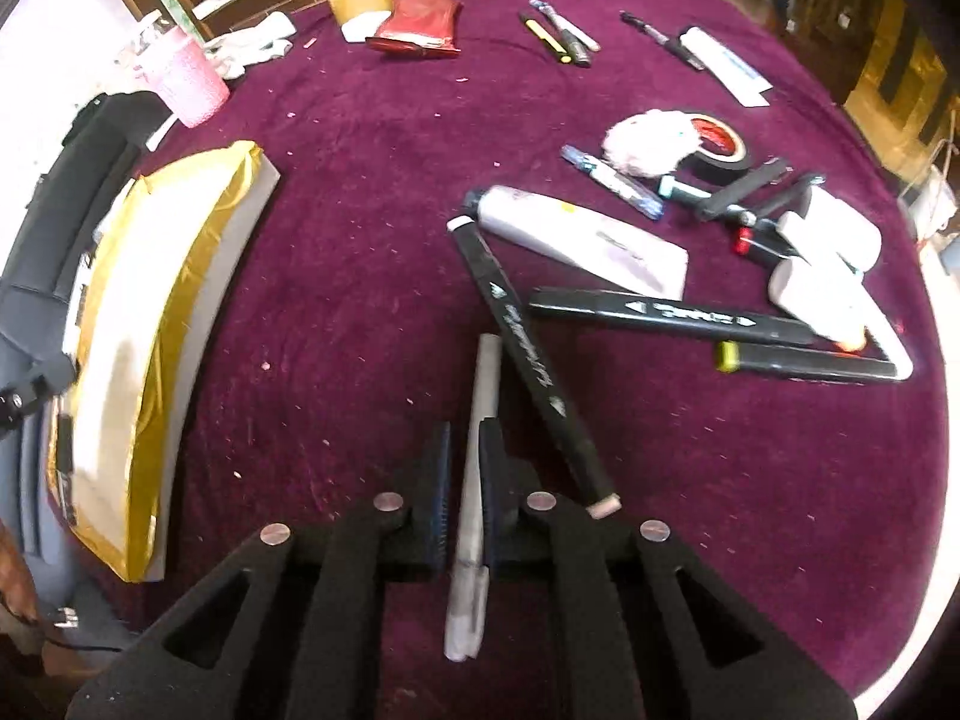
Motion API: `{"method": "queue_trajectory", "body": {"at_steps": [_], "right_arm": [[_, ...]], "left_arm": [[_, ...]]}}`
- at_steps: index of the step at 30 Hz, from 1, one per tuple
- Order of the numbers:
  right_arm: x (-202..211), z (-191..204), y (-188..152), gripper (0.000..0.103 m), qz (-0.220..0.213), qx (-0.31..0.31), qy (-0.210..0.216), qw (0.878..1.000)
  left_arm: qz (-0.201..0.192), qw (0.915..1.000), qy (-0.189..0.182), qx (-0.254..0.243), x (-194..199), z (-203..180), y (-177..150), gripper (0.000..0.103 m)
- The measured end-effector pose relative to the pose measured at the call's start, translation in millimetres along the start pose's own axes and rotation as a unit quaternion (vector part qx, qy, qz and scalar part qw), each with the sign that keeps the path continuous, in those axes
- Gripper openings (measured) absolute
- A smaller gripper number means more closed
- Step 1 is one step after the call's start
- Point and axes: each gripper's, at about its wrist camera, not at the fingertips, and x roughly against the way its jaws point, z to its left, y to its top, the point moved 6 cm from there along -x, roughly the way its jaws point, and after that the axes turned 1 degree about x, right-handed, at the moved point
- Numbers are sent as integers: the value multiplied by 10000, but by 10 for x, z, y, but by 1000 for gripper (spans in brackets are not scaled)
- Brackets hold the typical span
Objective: Organize objects
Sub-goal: 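Grasp the clear ballpoint pen with the left tool while the right tool grasps a translucent gel pen, then carry both pens over the white tray and open both tools to drop them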
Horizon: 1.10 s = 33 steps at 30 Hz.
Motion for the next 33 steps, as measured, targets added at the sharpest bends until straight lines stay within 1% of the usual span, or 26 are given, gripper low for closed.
{"method": "queue_trajectory", "body": {"at_steps": [2, 4, 5, 6, 7, 8, 9, 10, 12, 15, 19, 23, 27, 29, 30, 33], "right_arm": [[-75, -10, -55, 15, 135, 49, -172, 9997], [-164, -89, -185, 19, 407, 56, -202, 9990], [-114, -68, -196, 19, 158, 192, -288, 9993], [-151, -27, -203, 20, 199, 304, -337, 9988], [-142, 13, -180, 21, 110, 377, -379, 9985], [-146, 21, -165, 18, 105, 366, -392, 9985], [-143, 23, -138, 8, 114, 282, -244, 9992], [-131, 5, -119, 6, 147, 126, -9, 9998], [-76, -69, -116, 6, 212, -244, 408, 9986], [-18, -87, -94, 6, 238, -509, 830, 9950], [148, -64, -33, 7, 114, -797, 1388, 9870], [367, 168, 120, 7, -52, -849, 1950, 9771], [364, 550, 411, 7, 70, -922, 2499, 9638], [264, 801, 599, 7, 195, -919, 2680, 9588], [234, 892, 651, 7, 221, -856, 2682, 9593], [54, 1257, 854, 7, 276, -515, 2432, 9682]], "left_arm": [[36, 10000, -43, -42, -25, -28, 2, 6], [62, 9999, -76, -76, -38, -50, 1, 6], [79, 9999, -87, -94, -44, -58, -3, 6], [89, 9999, -85, -104, -45, -60, -7, 6], [99, 9999, -77, -107, -47, -59, -12, 6], [101, 9999, -72, -101, -45, -53, -13, 6], [98, 9999, -69, -99, -37, -48, -14, 6], [90, 9999, -57, -101, -34, -50, -14, 6], [53, 9999, -37, -90, -6, -28, -8, 6], [7, 10000, -2, -24, 32, 38, -2, 6], [-18, 10000, 10, 91, 55, 128, 14, 6], [-37, 9999, 65, 152, 51, 211, 83, 6], [-14, 9997, 142, 184, -54, 322, 255, 6], [22, 9996, 169, 244, -155, 390, 356, 6], [52, 9994, 164, 312, -224, 432, 411, 6], [143, 9983, 129, 554, -441, 565, 564, 6]]}}
